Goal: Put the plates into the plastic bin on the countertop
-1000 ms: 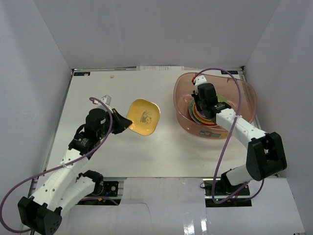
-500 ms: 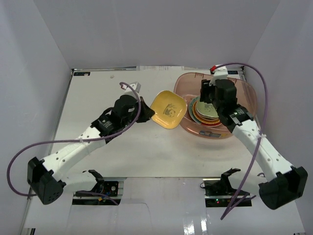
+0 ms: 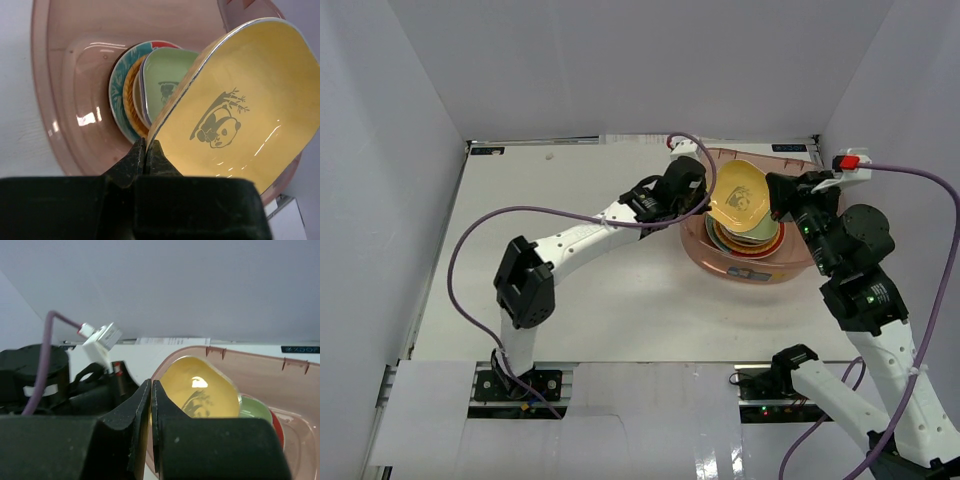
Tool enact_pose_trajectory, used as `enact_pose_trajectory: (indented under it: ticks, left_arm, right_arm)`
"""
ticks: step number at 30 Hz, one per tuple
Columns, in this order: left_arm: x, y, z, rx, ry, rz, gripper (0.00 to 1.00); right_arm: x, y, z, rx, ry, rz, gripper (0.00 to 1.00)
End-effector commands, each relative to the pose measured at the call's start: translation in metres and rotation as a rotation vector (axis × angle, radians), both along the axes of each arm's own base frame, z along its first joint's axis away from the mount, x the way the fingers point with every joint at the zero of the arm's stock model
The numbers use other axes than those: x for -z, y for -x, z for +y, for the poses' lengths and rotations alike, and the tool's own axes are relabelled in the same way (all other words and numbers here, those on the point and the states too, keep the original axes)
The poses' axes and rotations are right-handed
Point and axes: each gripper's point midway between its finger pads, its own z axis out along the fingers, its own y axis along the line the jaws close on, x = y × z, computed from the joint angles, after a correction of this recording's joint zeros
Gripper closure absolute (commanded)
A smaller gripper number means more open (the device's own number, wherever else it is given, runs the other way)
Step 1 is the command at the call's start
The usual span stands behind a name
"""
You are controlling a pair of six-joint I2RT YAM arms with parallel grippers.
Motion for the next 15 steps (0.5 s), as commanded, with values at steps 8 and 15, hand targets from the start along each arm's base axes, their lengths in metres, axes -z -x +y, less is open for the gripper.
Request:
enact_pose_trajectory:
  ticks: [8,15]
  left_arm:
    - [0.034,-0.041,-0.041,-0.202,0.043,0.078,1.00]
    - [0.054,-0.039,-0.058,-0.299,0.105,0.137,1.00]
  right_arm:
    - [0.025,0.018,0.010,-0.088,-0.034,0.044,0.86]
    - [0.033,0.026,0.009,-0.098,-0.038,0.060,0.85]
